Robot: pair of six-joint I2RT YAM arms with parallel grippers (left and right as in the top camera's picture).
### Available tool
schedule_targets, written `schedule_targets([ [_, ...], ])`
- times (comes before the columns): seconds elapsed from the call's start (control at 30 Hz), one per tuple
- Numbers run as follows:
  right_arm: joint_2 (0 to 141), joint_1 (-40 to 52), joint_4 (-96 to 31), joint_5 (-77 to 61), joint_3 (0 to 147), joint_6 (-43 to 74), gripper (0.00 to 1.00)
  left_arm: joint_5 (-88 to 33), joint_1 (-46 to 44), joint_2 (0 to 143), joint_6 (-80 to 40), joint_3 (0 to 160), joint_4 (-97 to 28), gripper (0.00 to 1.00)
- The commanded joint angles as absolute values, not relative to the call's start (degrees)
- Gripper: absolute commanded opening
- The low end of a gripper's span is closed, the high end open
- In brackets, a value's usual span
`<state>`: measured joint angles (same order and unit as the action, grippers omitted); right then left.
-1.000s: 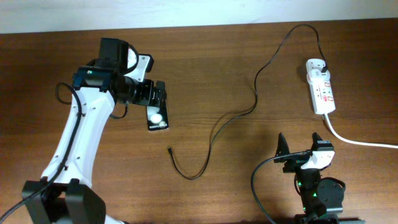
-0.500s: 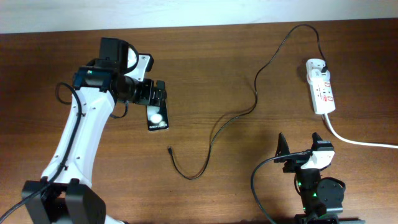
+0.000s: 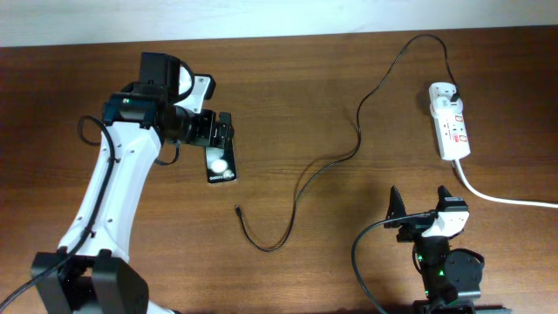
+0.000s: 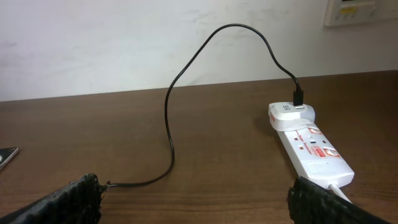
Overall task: Plug charger to phone and switch on socket
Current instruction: 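Move the left gripper over the black phone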
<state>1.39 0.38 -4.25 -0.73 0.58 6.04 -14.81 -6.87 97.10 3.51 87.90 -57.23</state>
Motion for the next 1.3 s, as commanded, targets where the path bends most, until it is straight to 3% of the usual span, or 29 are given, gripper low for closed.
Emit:
schedule_targets([
  [0.0, 1.2, 0.8, -4.6, -0.3, 0.3, 6.2, 0.99, -15.7, -7.0, 99.7, 4.2, 88.8, -56.4, 0.99],
  [1.27, 1.2, 0.8, -4.6, -0.3, 0.3, 6.2, 0.99, -4.4, -9.1, 119.4, -15.0, 88.8, -49.5, 0.99],
])
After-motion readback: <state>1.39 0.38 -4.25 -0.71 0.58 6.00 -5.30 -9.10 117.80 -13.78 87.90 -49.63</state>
